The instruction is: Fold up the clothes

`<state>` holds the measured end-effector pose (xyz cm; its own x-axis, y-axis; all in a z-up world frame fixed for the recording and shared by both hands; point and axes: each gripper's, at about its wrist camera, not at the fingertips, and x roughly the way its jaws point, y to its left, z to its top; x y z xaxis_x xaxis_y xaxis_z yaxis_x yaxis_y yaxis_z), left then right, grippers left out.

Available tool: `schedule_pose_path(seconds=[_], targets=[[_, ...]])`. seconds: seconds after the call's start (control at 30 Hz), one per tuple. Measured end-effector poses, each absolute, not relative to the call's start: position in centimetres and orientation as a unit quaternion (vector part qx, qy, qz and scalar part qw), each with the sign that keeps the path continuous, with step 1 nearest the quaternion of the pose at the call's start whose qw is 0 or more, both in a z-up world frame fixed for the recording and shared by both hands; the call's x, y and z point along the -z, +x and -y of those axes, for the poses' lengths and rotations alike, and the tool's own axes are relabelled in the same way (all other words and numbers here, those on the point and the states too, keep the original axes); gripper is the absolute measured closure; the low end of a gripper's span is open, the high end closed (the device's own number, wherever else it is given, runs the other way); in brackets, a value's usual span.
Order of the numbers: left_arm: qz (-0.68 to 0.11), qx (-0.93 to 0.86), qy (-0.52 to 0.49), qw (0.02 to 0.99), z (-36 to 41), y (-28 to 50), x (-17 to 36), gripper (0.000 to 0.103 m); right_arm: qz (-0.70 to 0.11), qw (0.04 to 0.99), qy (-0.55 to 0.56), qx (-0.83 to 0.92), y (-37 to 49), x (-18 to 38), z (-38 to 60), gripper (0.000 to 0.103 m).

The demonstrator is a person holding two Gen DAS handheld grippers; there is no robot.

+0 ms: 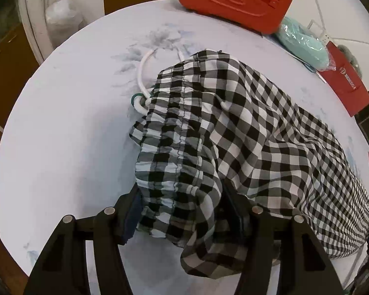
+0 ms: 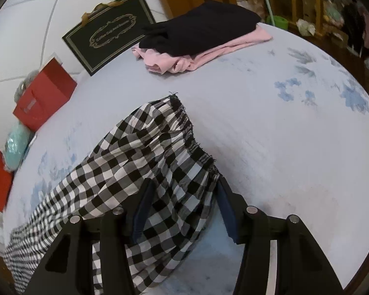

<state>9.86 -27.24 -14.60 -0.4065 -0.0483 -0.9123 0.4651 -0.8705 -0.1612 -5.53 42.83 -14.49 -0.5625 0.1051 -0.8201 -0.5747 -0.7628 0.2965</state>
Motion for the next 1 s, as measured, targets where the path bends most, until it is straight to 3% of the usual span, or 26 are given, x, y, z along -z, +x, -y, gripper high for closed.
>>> schedule_pose_path(seconds=[0.13,0.23,0.33,0.4,0.53,0.7,0.83,0.93,1.0], targets=[[-0.197,0.811,0.525,0.165,27.1,9.9,14.5,0.044,-0.261,0.2,-0.433,-0.839,-6.0,14.5,-42.4,0.046],[-0.209,0.808,0.526,0.165,27.0,9.9,14.3,0.056,-0.27,0.2,-0.432,-0.837,-5.9,14.5,-42.6,0.045],[-0.228,0.804,0.526,0.158,27.0,9.5,14.3,0.061,-0.269,0.197,-0.436,-0.836,-6.2,14.6,-42.5,0.039],[-0.228,0.805,0.525,0.154,26.7,9.2,14.2,0.061,-0.252,0.194,-0.443,-0.838,-6.7,14.6,-41.9,0.03],[-0.217,0.815,0.511,0.164,26.3,8.5,14.2,0.061,-0.205,0.206,-0.453,-0.843,-7.3,14.8,-40.6,0.03],[-0.209,0.819,0.504,0.178,26.4,8.2,14.2,0.075,-0.184,0.236,-0.451,-0.841,-6.8,14.8,-40.3,0.057],[-0.215,0.813,0.513,0.172,26.6,7.6,13.8,0.085,-0.233,0.212,-0.442,-0.84,-6.6,14.6,-40.7,0.084],[-0.201,0.821,0.511,0.156,26.4,6.5,11.7,0.089,-0.302,0.198,-0.416,-0.835,-6.0,14.4,-42.2,0.089],[-0.175,0.84,0.494,0.142,25.6,6.0,9.3,0.089,-0.306,0.182,-0.387,-0.85,-5.6,12.8,-41.9,0.09]])
